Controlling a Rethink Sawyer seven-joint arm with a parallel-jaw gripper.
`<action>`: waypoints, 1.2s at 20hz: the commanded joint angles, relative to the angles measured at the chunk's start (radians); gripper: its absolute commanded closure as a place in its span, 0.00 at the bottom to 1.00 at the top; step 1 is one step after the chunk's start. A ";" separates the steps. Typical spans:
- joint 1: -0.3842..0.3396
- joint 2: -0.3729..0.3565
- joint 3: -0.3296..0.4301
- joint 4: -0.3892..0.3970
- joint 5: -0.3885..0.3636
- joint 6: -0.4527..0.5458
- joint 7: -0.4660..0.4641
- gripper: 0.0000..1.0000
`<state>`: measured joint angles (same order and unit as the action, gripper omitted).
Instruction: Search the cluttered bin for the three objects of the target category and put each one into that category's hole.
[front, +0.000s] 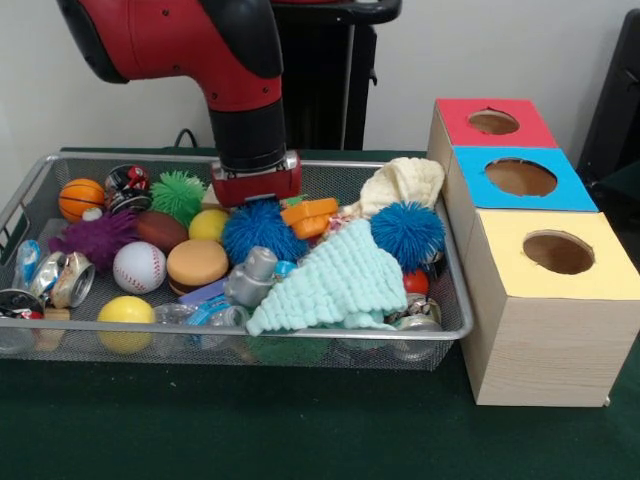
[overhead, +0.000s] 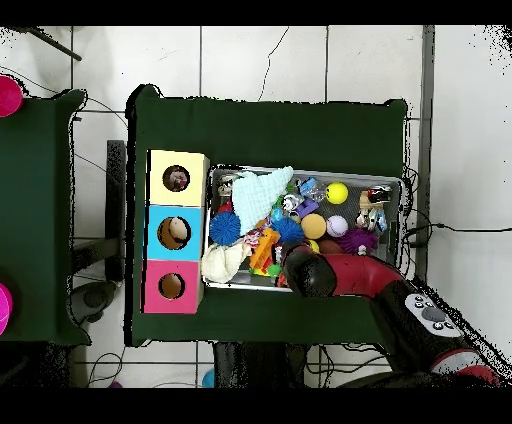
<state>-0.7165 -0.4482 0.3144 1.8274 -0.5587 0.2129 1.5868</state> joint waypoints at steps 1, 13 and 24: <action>-0.009 0.121 -0.093 -0.182 -0.058 0.005 0.051 1.00; -0.121 0.096 0.057 -0.333 -0.095 0.154 -0.190 1.00; -0.198 0.087 0.185 -0.424 -0.126 0.320 -0.312 1.00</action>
<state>-0.8676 -0.3816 0.3987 1.6264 -0.6159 0.4484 1.5864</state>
